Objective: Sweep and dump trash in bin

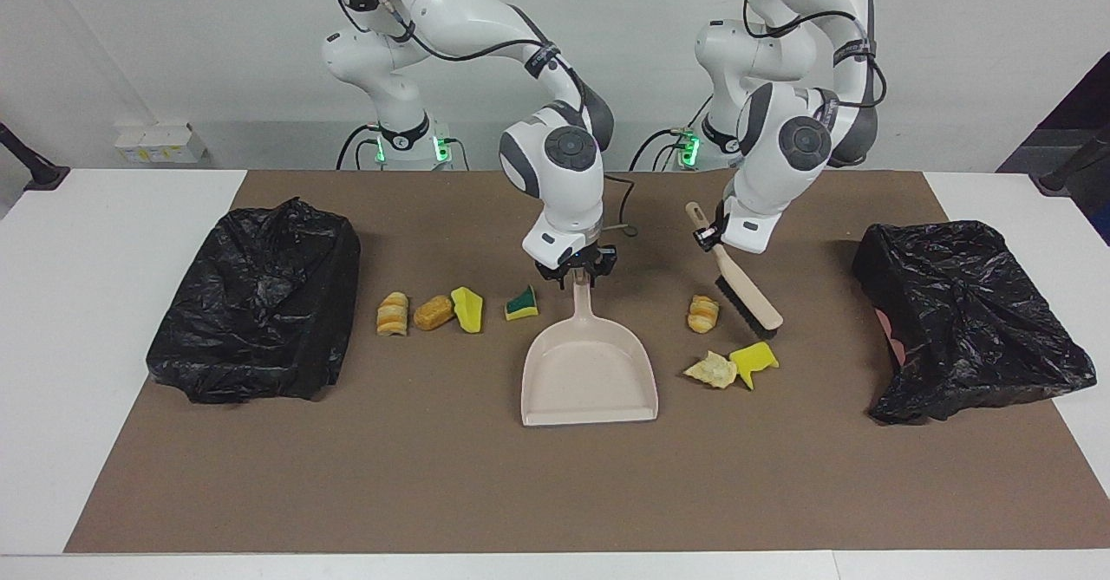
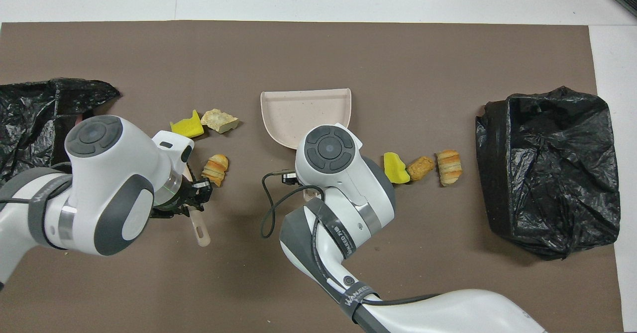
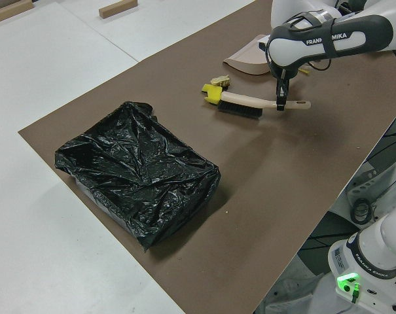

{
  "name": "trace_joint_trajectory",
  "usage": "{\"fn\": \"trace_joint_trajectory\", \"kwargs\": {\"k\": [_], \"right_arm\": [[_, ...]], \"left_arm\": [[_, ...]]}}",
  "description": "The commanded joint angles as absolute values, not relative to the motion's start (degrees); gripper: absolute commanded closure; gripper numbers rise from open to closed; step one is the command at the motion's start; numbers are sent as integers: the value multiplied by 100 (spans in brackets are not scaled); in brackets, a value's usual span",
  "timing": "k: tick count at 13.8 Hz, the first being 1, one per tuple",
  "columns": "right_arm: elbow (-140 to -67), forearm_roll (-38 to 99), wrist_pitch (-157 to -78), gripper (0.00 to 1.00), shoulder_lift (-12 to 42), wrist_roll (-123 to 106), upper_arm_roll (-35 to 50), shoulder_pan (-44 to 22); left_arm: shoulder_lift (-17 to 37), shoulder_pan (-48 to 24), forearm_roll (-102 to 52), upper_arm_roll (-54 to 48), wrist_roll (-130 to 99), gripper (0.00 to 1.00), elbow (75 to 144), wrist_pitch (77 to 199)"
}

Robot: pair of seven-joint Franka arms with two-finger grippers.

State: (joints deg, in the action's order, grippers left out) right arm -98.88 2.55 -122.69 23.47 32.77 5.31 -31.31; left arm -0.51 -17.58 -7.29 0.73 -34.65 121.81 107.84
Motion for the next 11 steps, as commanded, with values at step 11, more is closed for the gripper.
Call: {"fn": "trace_joint_trajectory", "kwargs": {"k": [11], "right_arm": [[-9967,-193,-11857,100,2057,-1224,527,-2953]], "left_arm": [[412,-694,-642,9,-765,100,12164,11610]]}}
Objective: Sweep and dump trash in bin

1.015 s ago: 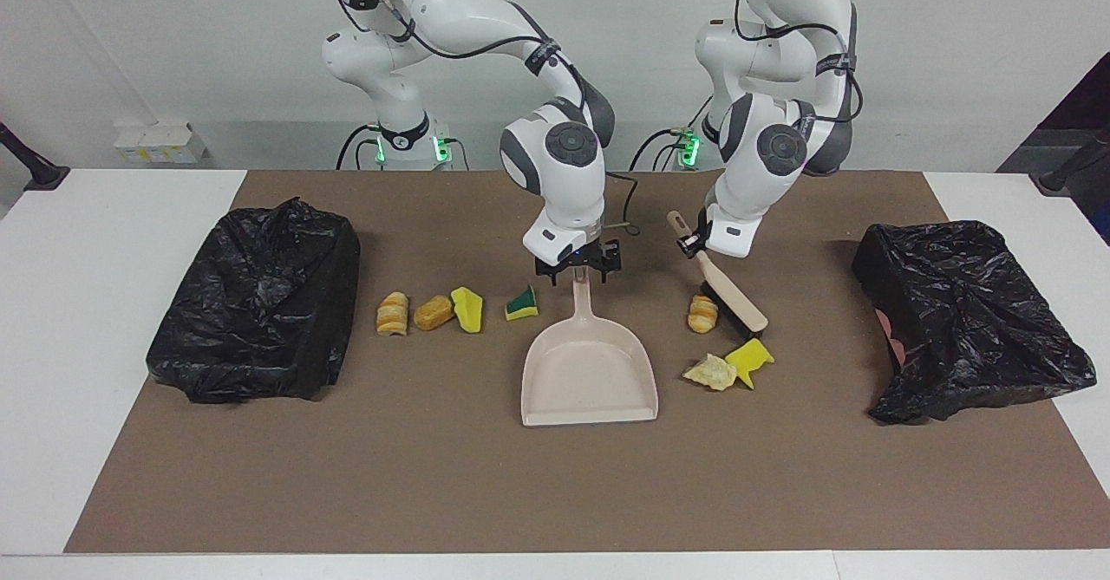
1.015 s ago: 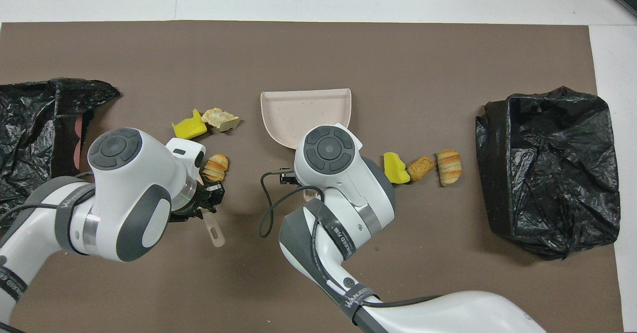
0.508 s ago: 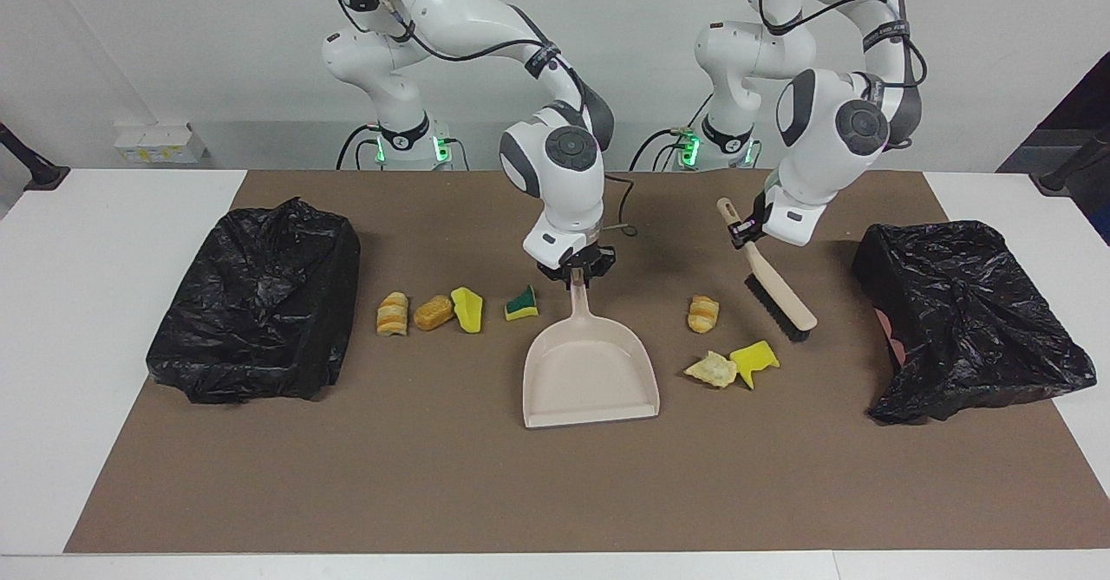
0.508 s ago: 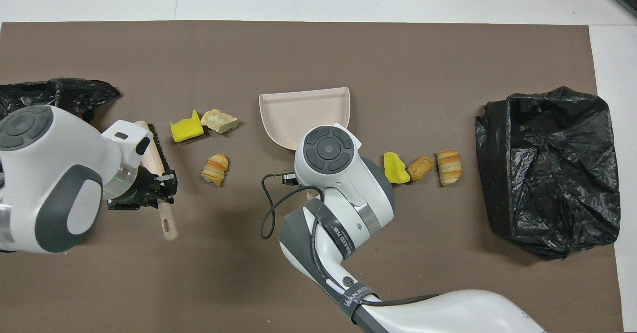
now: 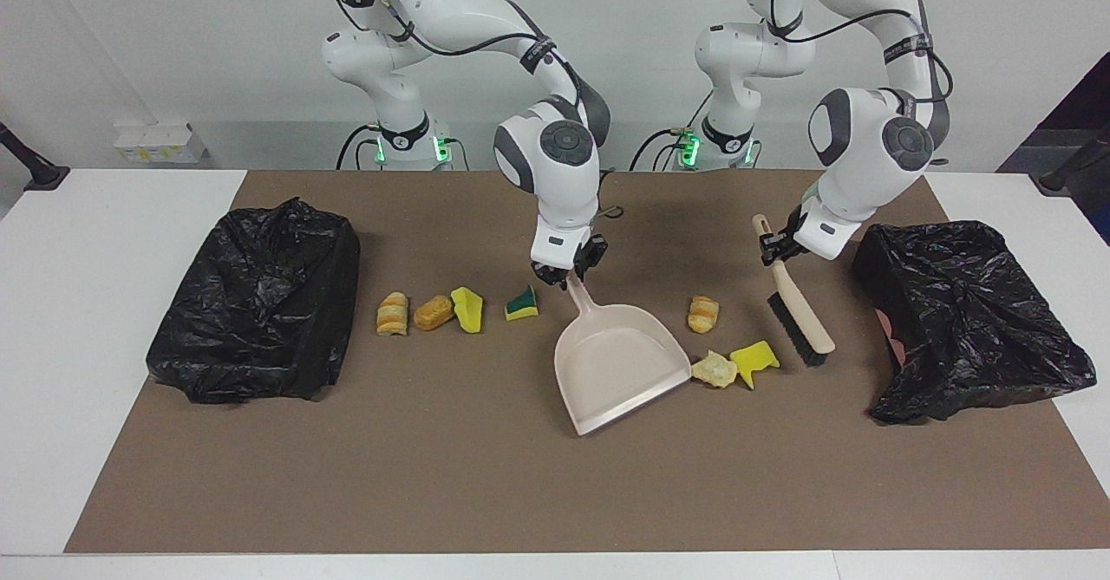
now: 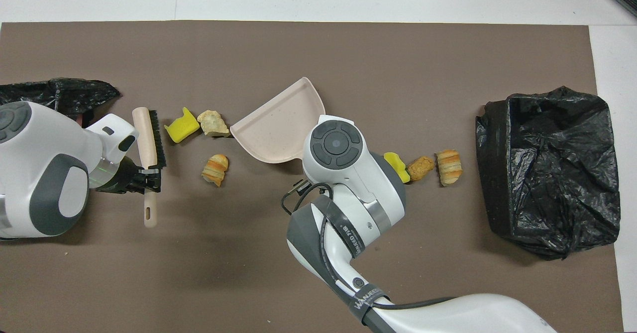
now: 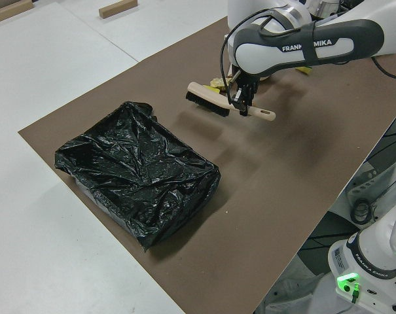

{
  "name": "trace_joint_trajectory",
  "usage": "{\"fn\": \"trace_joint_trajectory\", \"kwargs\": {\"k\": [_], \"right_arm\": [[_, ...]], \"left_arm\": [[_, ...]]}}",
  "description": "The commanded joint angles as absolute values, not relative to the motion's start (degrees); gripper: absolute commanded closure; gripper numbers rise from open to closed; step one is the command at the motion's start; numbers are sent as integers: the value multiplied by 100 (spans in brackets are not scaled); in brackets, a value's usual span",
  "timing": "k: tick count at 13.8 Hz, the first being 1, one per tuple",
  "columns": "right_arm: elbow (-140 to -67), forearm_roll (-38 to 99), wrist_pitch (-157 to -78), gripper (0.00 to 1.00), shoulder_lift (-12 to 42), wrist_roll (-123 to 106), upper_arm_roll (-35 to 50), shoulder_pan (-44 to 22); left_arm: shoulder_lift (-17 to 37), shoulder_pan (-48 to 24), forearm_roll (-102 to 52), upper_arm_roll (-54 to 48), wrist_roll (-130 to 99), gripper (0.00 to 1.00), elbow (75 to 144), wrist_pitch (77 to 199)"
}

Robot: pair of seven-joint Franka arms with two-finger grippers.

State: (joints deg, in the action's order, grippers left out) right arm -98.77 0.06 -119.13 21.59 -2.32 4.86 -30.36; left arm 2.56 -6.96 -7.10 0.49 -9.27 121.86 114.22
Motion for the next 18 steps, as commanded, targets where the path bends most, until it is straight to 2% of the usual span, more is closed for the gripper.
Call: {"fn": "trace_joint_trajectory", "kwargs": {"k": [1,4,9,18], "right_arm": [[-9993,-228,-11822,100,2057,-2066,536,-2831],[-10081,-569,-11611,100,2013,-3415,536,-2681],[-10133,-677,-11171,100,1881,-3393,545,-2900],[-10248,-659,-11171,100,1837,-2997,545,-3006]], "left_arm": [[474,-712,-642,9,-695,100,12155,11680],[554,-712,-615,9,-432,100,12129,11725],[571,-782,-510,-9,-9,100,12129,11725],[36,-1923,-816,-44,-369,100,12998,11944]]}}
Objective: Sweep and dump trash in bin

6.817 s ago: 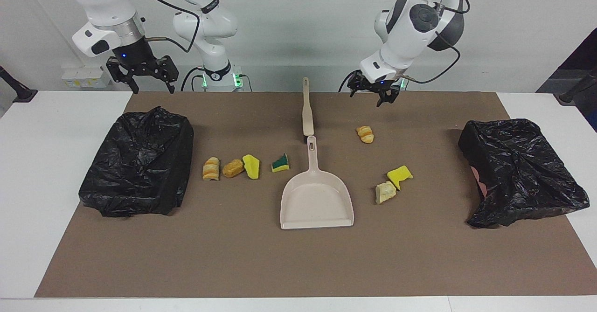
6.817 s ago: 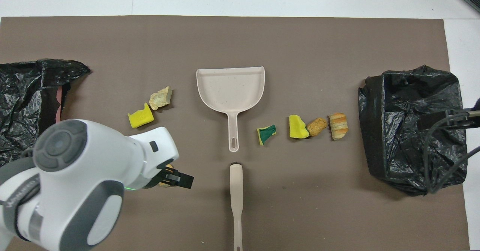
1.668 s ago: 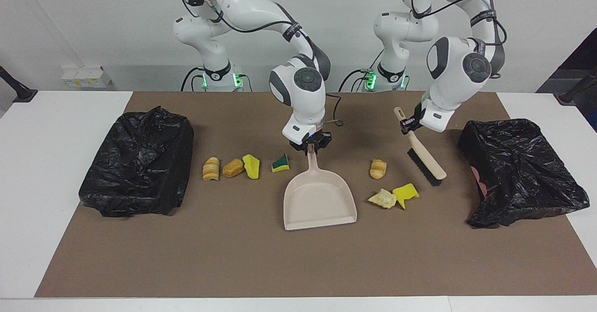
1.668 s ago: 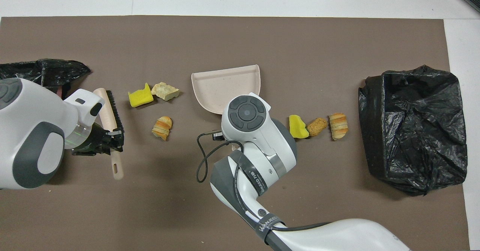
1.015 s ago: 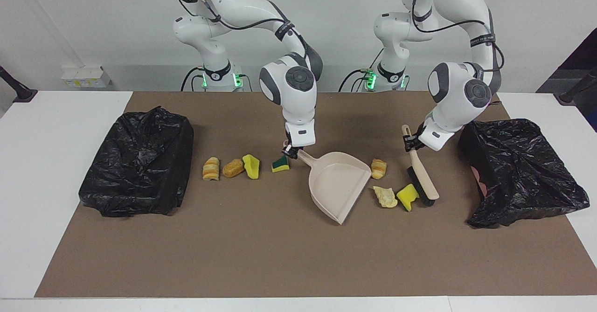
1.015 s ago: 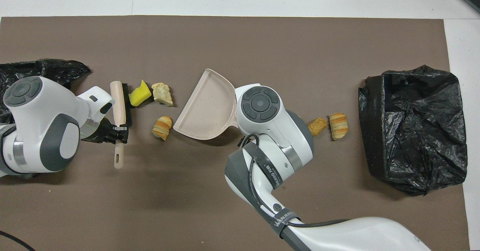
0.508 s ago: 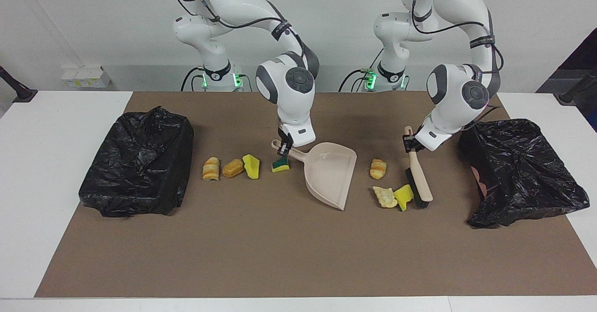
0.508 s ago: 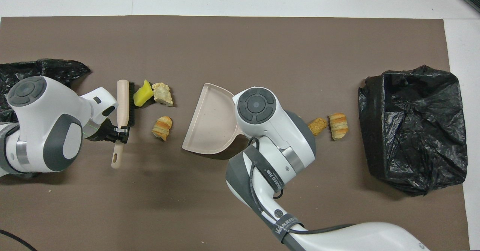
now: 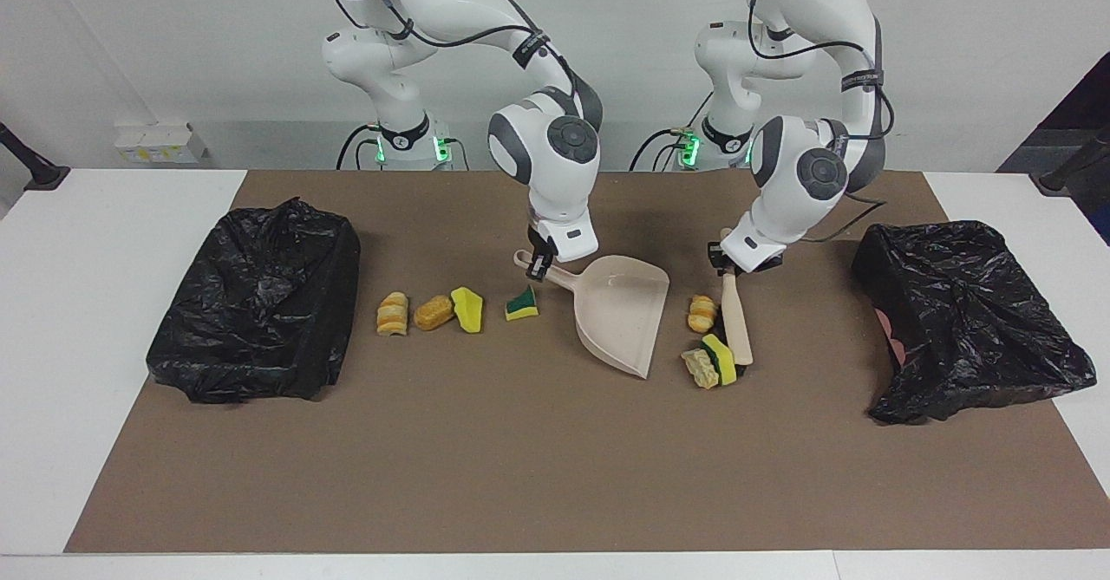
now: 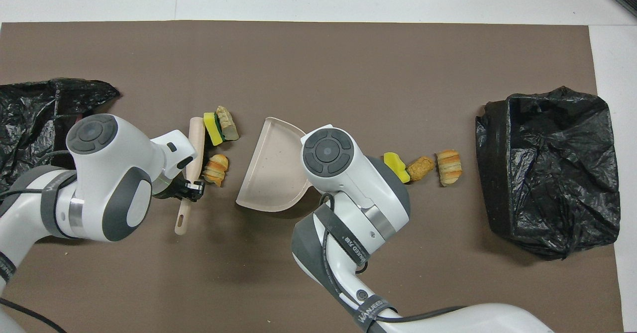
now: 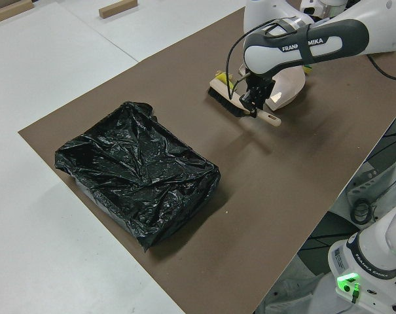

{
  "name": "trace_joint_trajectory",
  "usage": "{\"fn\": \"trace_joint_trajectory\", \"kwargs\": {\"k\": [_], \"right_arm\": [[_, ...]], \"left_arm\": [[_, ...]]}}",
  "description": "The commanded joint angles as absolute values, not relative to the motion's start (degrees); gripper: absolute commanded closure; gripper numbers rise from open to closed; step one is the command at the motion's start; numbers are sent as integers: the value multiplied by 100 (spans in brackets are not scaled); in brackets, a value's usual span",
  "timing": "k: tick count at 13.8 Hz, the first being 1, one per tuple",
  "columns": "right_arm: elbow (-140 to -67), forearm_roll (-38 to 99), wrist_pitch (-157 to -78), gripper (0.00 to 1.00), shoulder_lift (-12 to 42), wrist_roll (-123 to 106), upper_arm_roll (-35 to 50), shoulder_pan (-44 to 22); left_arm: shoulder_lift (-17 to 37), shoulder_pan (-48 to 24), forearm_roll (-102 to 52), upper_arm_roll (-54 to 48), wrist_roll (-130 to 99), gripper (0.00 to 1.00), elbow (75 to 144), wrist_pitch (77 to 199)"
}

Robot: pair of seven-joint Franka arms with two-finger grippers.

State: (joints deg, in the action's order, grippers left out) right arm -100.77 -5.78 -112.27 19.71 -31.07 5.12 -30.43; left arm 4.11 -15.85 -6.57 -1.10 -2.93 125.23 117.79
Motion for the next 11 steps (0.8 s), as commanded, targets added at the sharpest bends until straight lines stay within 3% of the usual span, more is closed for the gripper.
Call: {"fn": "trace_joint_trajectory", "kwargs": {"k": [1,6,9,11], "right_arm": [[-10248,-659,-11171,100,1837,-2945,545,-3006],[-10248,-659,-11162,100,1828,-2856,545,-3006],[-10248,-659,-11171,100,1828,-2804,545,-3006],[-10274,-650,-11162,100,1828,-2795,545,-3006]], "left_arm": [[-17,-2099,-939,-44,-378,100,13034,11901],[-70,-3207,-1151,-44,-1150,100,12816,11542],[-114,-3103,-1151,17,-1090,100,12412,10909],[95,-2718,-1125,18,-1029,100,11624,10086]]}}
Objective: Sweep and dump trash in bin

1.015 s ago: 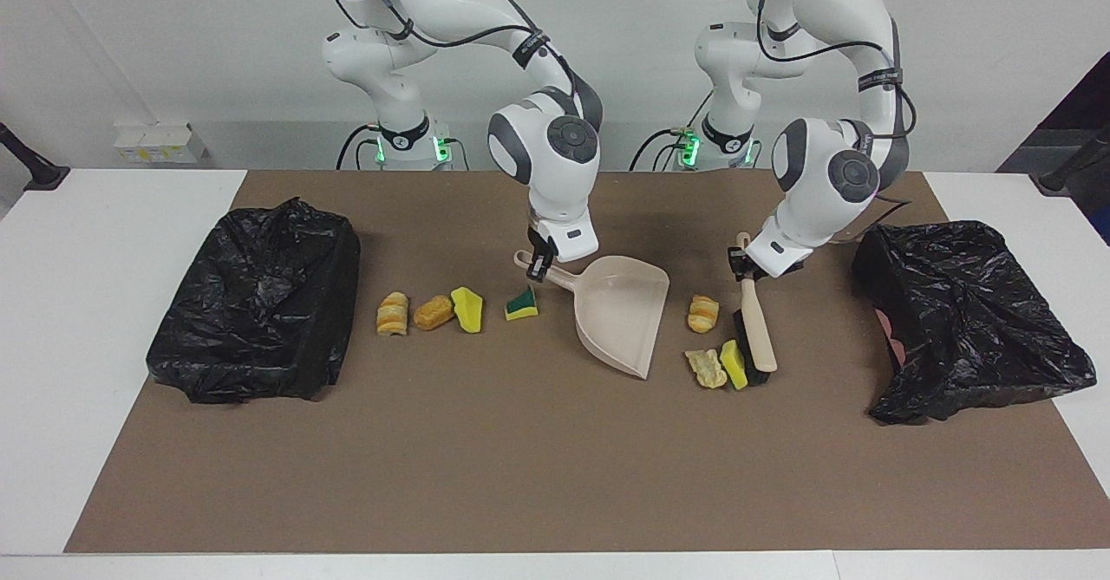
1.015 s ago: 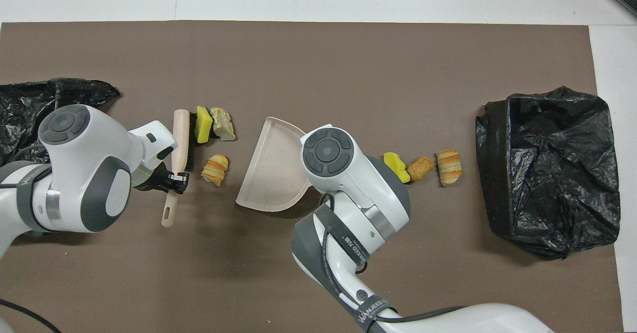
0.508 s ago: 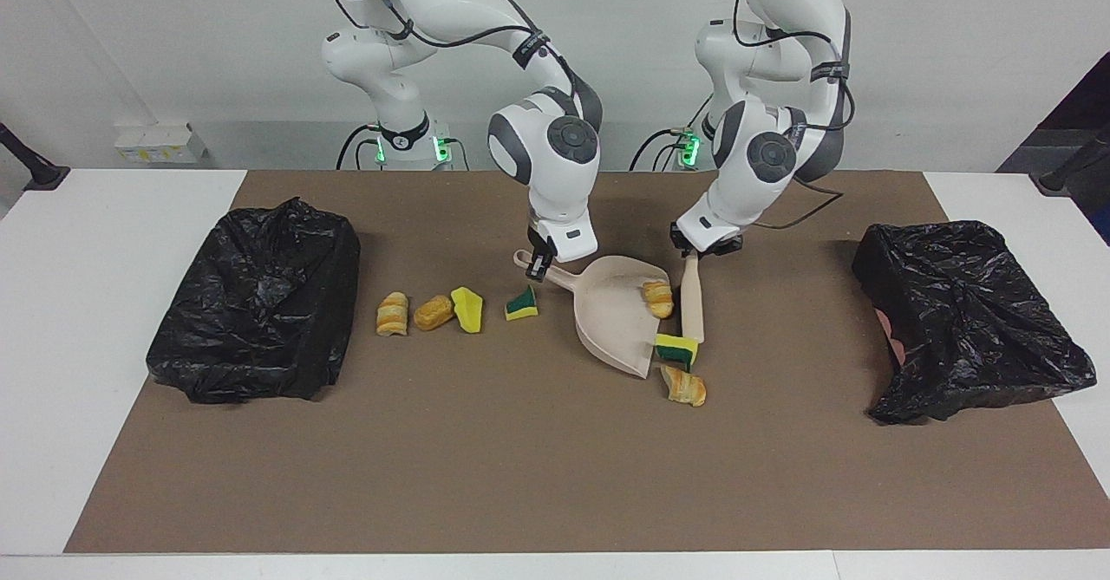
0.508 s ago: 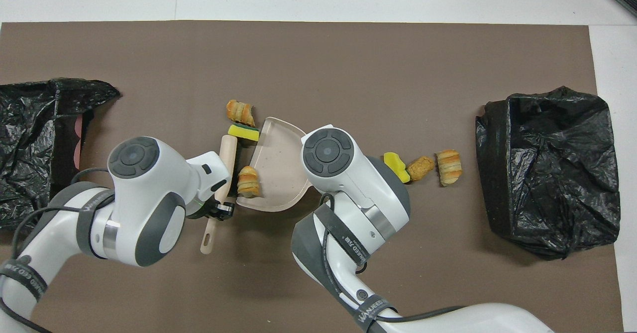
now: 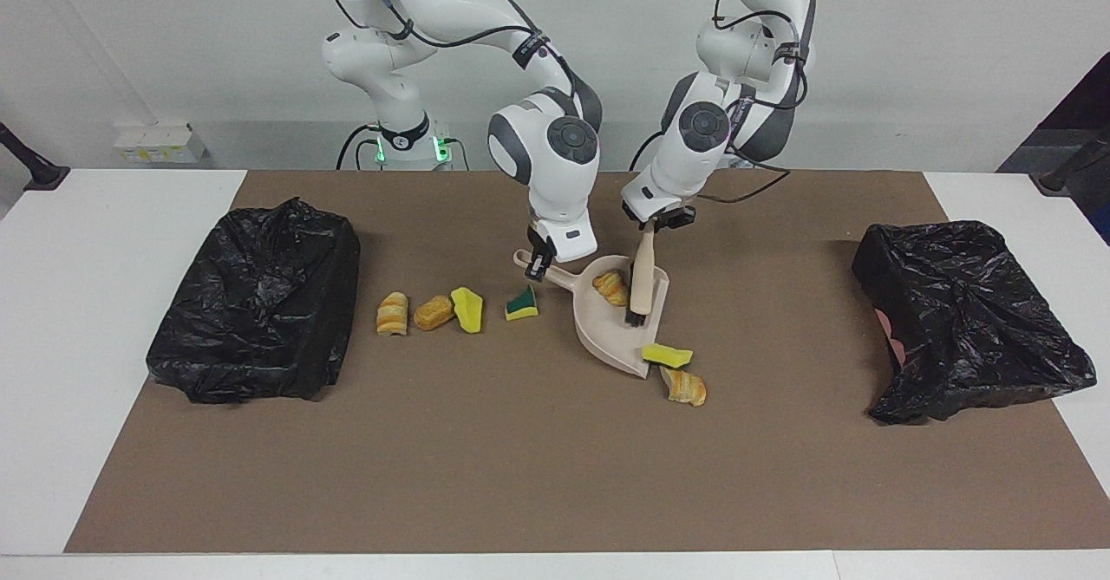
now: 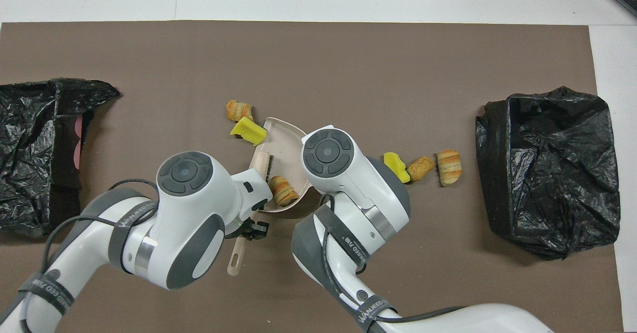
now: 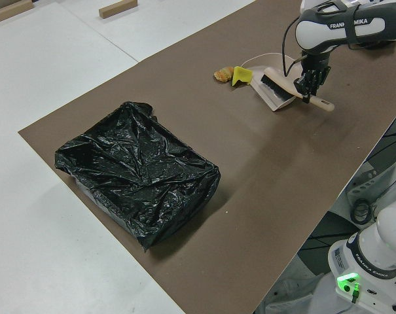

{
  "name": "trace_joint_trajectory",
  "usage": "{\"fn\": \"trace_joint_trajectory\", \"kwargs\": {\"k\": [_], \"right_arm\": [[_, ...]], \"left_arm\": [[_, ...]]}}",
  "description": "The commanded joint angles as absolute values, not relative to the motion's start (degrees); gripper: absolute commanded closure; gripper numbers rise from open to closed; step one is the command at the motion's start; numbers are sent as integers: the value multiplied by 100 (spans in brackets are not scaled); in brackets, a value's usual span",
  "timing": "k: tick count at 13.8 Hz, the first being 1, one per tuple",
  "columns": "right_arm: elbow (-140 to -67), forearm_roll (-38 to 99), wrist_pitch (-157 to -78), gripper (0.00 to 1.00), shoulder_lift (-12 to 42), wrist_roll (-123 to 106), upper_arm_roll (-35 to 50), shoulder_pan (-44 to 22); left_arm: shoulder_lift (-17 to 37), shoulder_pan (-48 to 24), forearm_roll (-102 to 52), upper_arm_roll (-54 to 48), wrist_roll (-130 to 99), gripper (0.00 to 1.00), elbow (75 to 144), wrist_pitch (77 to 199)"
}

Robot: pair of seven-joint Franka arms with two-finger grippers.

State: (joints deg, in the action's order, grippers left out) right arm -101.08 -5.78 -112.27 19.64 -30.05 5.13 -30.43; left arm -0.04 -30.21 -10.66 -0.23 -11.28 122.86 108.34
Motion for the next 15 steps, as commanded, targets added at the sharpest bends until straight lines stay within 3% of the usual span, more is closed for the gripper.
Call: {"fn": "trace_joint_trajectory", "kwargs": {"k": [1,7,9,15], "right_arm": [[-10292,-650,-11171,100,1819,-2769,545,-3006],[-10362,-624,-11189,100,1793,-2296,545,-3015],[-10485,-624,-11215,100,1723,-1865,554,-3015],[-10538,-624,-11241,100,1679,-1740,554,-3032]], "left_arm": [[340,-2620,-1081,18,-1028,100,11236,9777],[1053,-1653,-704,17,-695,100,10635,10238],[1422,-1653,-466,9,-677,100,10468,10554],[1574,-2082,-431,-9,-255,100,10661,10943]]}}
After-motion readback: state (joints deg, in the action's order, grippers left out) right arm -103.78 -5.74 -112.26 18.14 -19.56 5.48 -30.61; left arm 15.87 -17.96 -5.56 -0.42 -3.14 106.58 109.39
